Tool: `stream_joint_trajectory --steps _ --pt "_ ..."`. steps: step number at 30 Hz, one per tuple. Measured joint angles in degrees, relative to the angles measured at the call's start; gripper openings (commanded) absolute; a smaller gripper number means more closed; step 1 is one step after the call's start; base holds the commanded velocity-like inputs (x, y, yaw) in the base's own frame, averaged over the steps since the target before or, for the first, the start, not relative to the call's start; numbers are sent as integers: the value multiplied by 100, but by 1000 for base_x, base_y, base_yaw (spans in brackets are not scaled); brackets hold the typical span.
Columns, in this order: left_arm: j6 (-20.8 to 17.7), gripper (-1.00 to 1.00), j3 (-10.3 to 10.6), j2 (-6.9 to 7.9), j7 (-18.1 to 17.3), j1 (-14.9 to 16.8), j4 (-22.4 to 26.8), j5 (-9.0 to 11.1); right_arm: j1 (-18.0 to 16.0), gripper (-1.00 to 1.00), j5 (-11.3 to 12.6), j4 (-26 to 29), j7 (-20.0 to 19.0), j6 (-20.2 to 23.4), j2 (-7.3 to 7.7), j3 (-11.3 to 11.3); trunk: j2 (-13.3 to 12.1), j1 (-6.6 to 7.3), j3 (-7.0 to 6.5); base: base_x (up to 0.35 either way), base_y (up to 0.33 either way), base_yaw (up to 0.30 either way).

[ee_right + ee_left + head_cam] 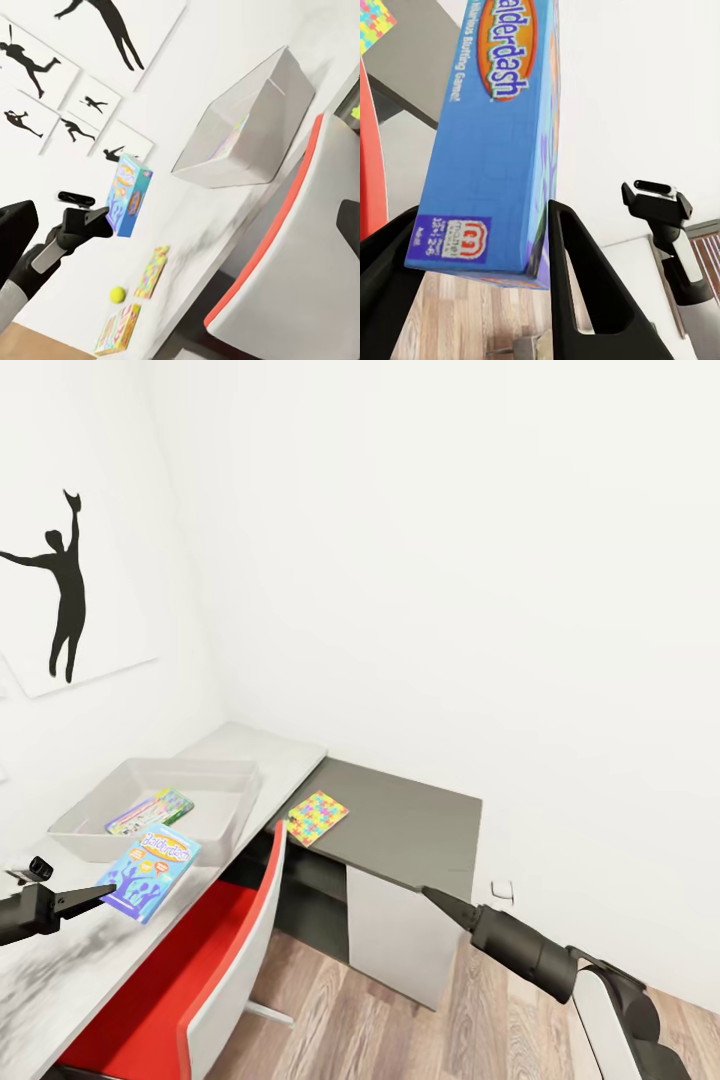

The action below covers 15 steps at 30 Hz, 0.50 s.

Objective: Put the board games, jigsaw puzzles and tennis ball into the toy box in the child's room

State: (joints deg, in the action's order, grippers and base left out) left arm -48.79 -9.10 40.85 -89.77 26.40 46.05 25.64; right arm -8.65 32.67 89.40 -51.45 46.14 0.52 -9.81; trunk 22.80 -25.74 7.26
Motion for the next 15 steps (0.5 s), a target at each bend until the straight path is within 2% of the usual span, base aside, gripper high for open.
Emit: stream_joint_trajectory --steps 2,6,11,15 --pt "0 -100 -2 0 0 1 -1 -1 0 100 5 4 -107 19 0 -5 0 0 0 150 -144 0" --pt "-1 -100 -5 1 0 0 -1 -2 0 100 12 7 -620 35 4 -33 0 0 0 158 -150 0" --pt "-1 -100 -6 0 1 -1 0 -4 30 100 7 7 -1114 -3 0 -218 0 0 0 126 -131 0" --pt "-2 -100 -6 0 1 -1 0 -5 122 100 -21 -1 -1244 -51 -5 -295 0 0 0 104 -115 0"
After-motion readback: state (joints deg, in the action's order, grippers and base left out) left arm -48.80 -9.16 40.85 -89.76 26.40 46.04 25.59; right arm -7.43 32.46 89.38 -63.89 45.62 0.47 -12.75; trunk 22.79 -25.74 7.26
